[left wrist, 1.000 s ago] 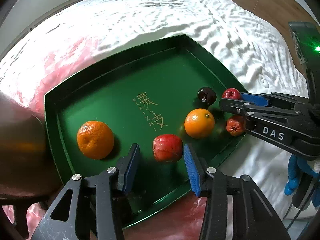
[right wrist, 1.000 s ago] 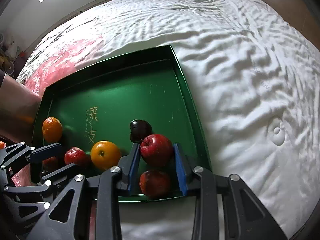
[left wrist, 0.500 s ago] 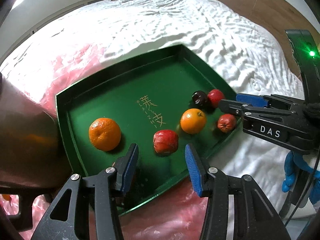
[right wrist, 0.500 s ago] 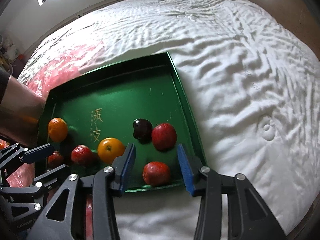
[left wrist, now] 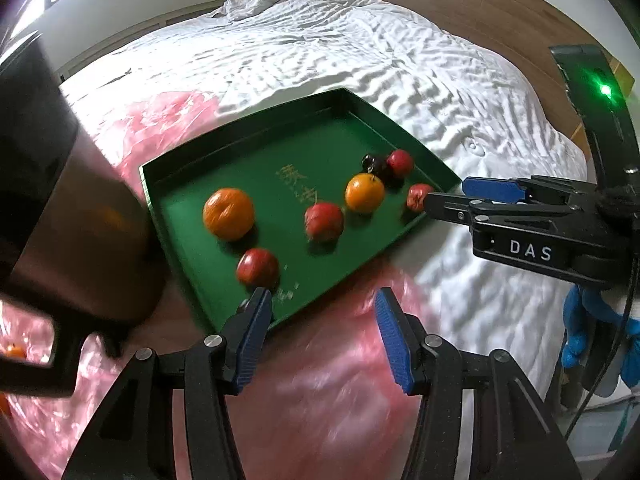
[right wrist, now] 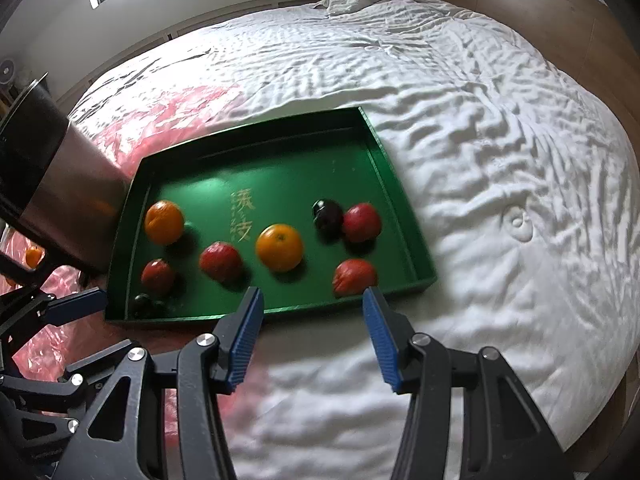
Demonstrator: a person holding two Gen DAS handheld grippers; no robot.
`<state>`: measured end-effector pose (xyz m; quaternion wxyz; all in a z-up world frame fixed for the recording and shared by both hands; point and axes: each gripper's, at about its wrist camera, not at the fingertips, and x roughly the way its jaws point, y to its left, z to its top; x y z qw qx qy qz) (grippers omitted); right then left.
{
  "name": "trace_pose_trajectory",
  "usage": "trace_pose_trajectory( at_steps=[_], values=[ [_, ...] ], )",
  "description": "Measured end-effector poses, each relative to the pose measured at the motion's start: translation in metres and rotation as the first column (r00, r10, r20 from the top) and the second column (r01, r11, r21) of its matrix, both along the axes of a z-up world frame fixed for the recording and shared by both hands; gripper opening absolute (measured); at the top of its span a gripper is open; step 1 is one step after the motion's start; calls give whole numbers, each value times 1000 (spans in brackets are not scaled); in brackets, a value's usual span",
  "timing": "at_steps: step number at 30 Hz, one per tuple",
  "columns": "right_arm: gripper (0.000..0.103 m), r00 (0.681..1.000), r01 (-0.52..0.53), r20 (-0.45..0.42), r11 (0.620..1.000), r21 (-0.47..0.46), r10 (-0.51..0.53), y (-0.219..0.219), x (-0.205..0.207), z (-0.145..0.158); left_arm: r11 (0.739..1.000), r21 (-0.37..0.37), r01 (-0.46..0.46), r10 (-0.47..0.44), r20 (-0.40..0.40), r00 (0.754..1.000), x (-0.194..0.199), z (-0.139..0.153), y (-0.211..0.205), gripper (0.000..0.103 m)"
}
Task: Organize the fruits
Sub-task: 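Withdraw both grippers from the tray back over the remaining oranges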
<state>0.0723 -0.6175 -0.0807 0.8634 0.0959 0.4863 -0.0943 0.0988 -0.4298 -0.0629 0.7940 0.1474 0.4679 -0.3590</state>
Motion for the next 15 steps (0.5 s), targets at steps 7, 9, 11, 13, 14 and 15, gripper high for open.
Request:
trace_pose_trajectory(
  at_steps=[7, 9, 11, 13, 14, 15],
  values=[
    [98, 999, -35, 2, 999, 17, 35, 43, -11, 5, 1000, 6, -19, 19, -2, 1000, -18, 2, 48, 48],
    [98, 998, -59, 3, 998, 29, 59, 61, -15, 6, 999, 14, -34, 34, -3, 999, -21, 3, 66, 48],
    [98, 997, -77, 3, 996, 37, 77, 76, -18, 7, 998, 25, -55, 55, -1, 999, -23, 4, 87, 48],
    [98, 995, -99, 1, 994, 54, 99, 96, -22, 7, 996, 33, -78, 78, 1, 997, -23, 6, 105, 48],
    [98, 994, -106, 0, 993, 55, 106, 102, -23, 8, 995, 36, -89, 88, 3, 996, -22, 6, 113, 48],
    [98, 993, -122, 0, 991, 56, 122, 113, -24, 8, 994, 38, -101, 101, 4, 995, -22, 7, 122, 48]
  ],
)
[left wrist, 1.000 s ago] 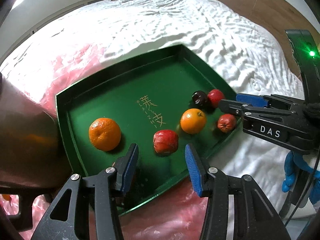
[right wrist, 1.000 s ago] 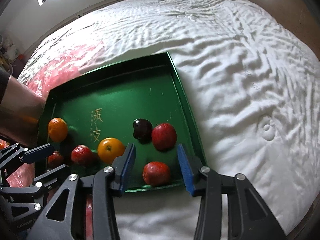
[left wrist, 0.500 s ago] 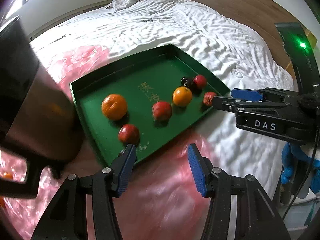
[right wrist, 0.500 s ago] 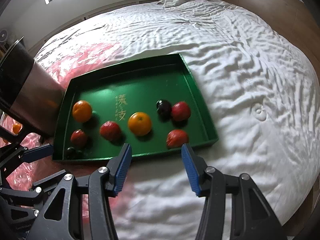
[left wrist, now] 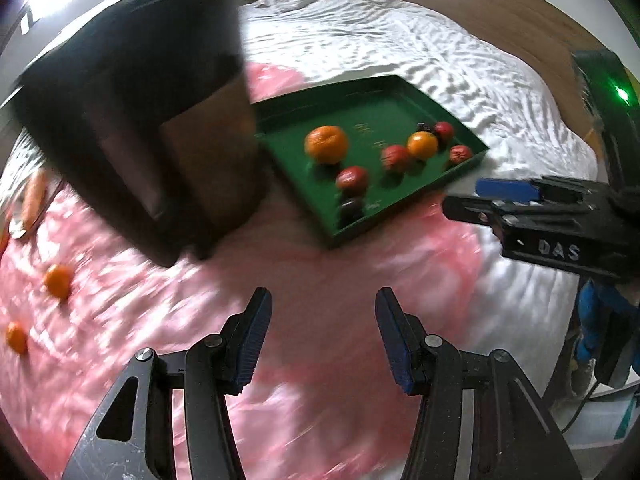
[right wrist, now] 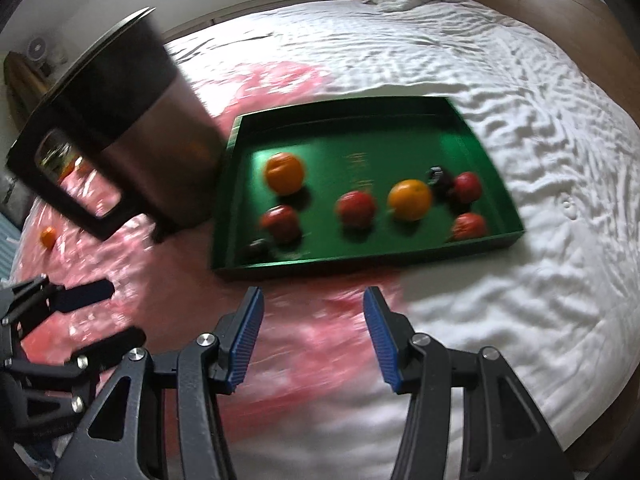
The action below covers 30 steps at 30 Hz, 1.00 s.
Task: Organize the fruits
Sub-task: 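Withdraw both grippers from the tray back over the remaining oranges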
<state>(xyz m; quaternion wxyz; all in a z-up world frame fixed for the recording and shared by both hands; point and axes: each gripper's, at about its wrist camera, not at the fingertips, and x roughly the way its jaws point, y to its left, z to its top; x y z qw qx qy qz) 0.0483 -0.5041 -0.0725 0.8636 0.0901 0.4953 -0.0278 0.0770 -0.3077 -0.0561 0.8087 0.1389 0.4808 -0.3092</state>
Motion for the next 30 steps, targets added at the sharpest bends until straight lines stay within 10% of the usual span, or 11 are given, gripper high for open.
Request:
trace_pose_trajectory(
  at_steps=[12, 30],
  values=[
    [98, 987, -155, -31, 987, 46, 156, 96, 0, -12, 980, 44, -193, 193, 2, 981, 3, -15, 110, 48],
    [98, 893, -445, -23, 890, 98, 449, 240, 29, -14, 887, 83, -454, 455, 2, 890, 19, -25, 248, 48]
  ],
)
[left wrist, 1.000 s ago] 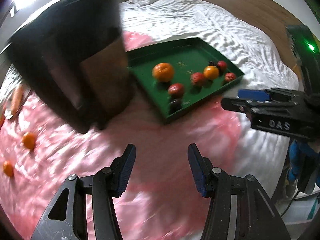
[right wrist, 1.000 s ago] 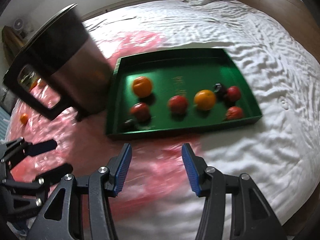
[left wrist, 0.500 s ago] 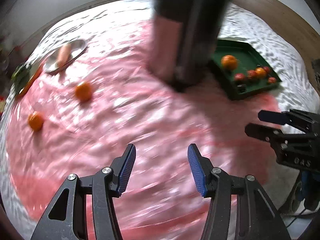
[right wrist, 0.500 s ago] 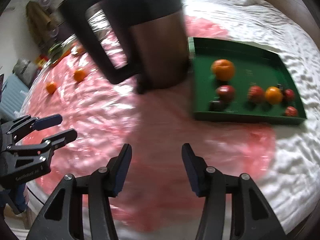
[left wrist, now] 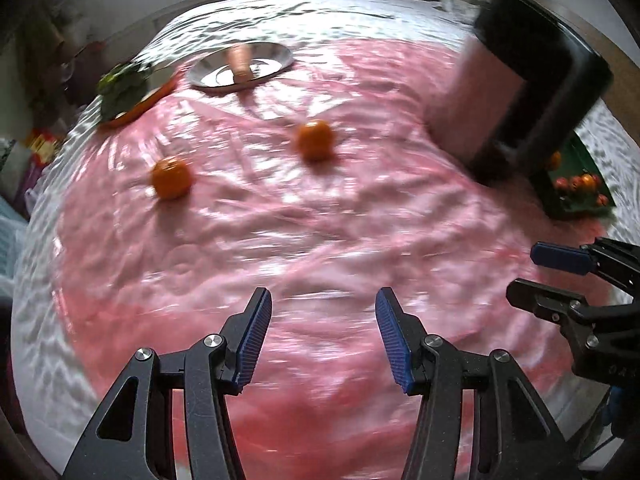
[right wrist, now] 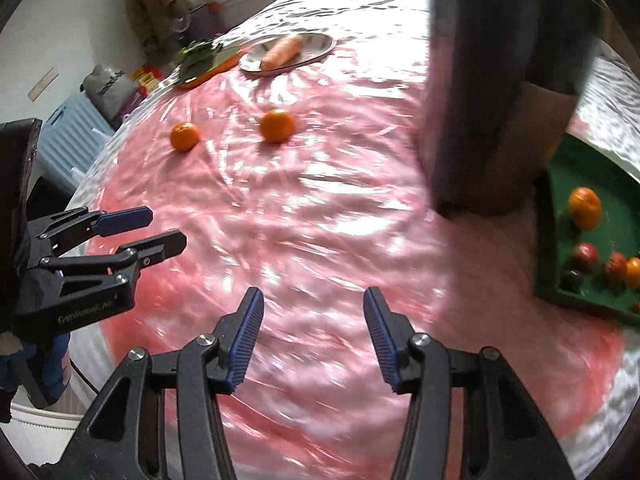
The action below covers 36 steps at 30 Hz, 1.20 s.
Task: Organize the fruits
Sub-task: 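Withdraw both grippers from the tray back over the remaining oranges, then grasp an orange with the left gripper while the right gripper grasps another orange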
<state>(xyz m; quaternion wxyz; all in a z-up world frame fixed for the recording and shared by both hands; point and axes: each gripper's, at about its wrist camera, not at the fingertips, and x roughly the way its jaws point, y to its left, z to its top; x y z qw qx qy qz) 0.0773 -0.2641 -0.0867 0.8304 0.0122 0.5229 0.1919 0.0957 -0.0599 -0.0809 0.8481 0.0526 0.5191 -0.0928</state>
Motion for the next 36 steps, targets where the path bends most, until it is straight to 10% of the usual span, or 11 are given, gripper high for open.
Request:
trace_pose_trajectory(
  at_steps=[19, 36],
  values=[
    [98, 999, 18, 49, 995, 103, -23, 77, 98, 1, 975, -4, -222, 221, 80, 972, 92, -4, 117, 49],
    [98, 991, 130, -36, 984, 120, -127, 101, 174, -45, 989, 48, -140, 136, 69, 988, 152, -43, 114, 51]
  ],
)
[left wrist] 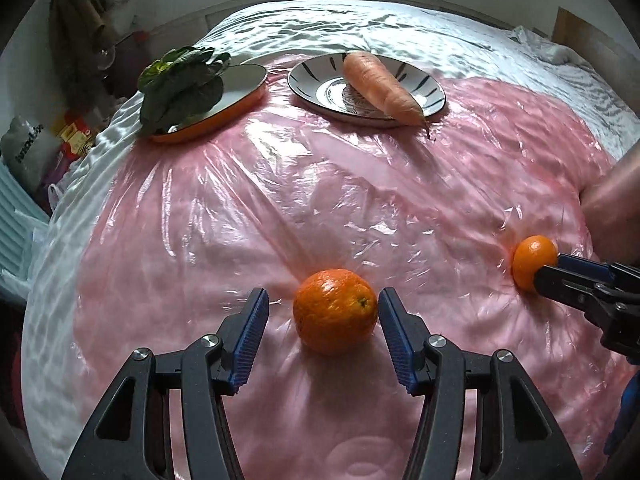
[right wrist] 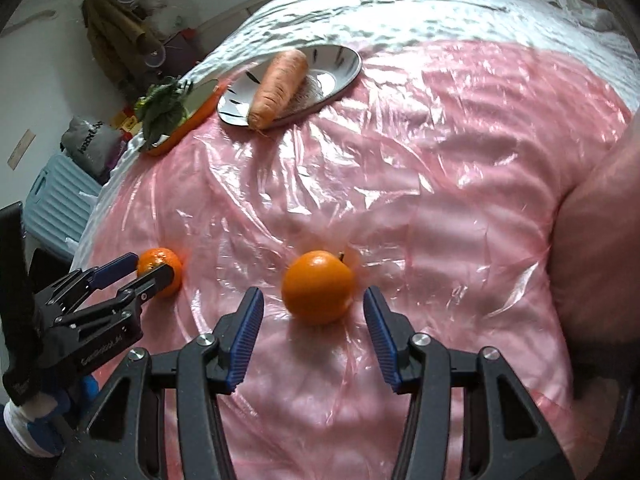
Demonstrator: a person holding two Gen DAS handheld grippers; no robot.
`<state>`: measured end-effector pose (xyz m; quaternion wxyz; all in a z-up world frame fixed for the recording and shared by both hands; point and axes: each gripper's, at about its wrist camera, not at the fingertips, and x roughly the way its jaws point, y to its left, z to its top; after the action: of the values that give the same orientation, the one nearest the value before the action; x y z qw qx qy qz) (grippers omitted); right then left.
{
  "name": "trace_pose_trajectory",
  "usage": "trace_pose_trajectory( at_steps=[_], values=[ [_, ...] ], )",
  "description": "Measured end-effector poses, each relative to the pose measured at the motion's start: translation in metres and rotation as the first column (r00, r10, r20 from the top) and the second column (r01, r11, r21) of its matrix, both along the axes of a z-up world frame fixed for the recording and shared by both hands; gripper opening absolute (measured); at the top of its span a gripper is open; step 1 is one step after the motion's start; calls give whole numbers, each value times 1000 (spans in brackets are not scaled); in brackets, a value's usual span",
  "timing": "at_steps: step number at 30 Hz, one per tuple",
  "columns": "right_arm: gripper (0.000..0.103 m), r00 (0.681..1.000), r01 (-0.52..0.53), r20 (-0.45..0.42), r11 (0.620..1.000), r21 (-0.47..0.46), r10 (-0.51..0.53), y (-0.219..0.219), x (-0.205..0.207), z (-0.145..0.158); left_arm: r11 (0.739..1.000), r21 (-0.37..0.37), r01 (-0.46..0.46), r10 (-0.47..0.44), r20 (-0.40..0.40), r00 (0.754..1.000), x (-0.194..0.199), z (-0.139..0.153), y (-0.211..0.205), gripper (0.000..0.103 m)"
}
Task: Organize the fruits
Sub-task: 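Grasp an orange with the left gripper while the right gripper grasps another orange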
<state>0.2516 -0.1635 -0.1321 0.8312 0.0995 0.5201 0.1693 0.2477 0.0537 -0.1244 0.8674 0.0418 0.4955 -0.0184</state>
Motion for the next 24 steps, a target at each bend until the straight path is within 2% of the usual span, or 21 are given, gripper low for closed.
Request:
trace_pose_trajectory(
  at_steps=[10, 15, 17, 21, 23, 24],
  values=[
    [97, 1000, 5, -28, 1000, -12, -6, 9, 12, -12, 999, -48, -12, 11, -22, 1000, 3, -8, 12, 51],
    [94, 999, 2, -40, 1000, -25, -3, 12, 16, -16, 999, -49, -4, 3, -27, 1000, 5, -12, 12, 51],
    [91, 999, 0, -44, 1000, -30, -1, 13, 17, -18, 999, -51, -6, 4, -29, 1000, 5, -14, 13, 51],
    [77, 999, -2, -51, 999, -35, 0, 12, 20, -20, 998, -64, -7, 5, -34, 999, 6, -15, 15, 51],
    [76, 999, -2, -54, 1000, -29, 0, 11, 21, -20, 997, -78, -8, 6, -36, 999, 7, -15, 17, 49],
    [76, 999, -3, -55, 1000, -26, 1, 10, 22, -20, 996, -86, -6, 3, -37, 999, 7, -15, 18, 44]
  ],
)
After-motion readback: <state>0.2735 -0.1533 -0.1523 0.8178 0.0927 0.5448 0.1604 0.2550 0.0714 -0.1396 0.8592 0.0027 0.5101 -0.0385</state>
